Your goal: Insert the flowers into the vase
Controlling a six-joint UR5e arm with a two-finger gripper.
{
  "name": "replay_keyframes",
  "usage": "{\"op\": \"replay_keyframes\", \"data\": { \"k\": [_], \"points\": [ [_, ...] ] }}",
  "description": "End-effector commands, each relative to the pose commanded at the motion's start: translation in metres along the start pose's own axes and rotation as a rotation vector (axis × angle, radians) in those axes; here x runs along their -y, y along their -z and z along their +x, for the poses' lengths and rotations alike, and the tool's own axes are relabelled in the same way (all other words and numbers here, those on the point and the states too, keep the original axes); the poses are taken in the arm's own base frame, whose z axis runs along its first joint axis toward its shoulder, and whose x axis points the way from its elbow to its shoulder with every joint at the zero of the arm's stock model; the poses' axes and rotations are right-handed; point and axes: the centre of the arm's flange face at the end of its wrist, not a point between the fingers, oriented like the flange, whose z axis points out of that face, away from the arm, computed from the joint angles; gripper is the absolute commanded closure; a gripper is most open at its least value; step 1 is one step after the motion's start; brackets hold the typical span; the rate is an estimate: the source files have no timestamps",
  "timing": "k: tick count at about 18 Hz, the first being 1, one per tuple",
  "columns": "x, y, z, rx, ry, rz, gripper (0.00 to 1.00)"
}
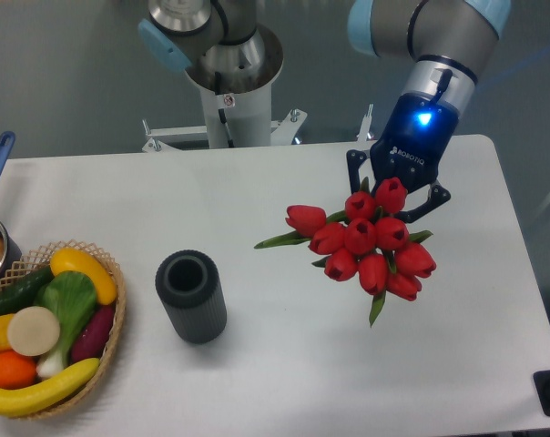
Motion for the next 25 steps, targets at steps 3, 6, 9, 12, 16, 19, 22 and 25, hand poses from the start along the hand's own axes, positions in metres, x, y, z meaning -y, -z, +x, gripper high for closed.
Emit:
{"op": "replay_keyframes", "data": {
  "k": [3, 6, 9, 12, 16, 19, 22, 25],
  "points": [
    [0.0, -0.001, 0.001, -0.002, 0.0, 0.002, 0.81],
    [-0.001, -0.002, 0.002, -0.004, 0.0, 0.001, 0.81],
    [-0.002, 0.0, 0.001, 0.0, 0.002, 0.001, 0.81],
    [-0.002, -0.001, 0.002, -0.003, 0.002, 0.0, 0.8],
    [0.0, -0.005, 0.006, -0.011, -0.008, 0.0, 0.8],
    [0.005, -0.017, 0.012, -0.029, -0.031, 0.001, 0.8],
    [0.022, -0.033, 0.028, -0.082, -0.071, 0.042, 0.8],
    [0.029, -0.043, 0.034, -0.169, -0.083, 0.141, 0.8]
  ]
}}
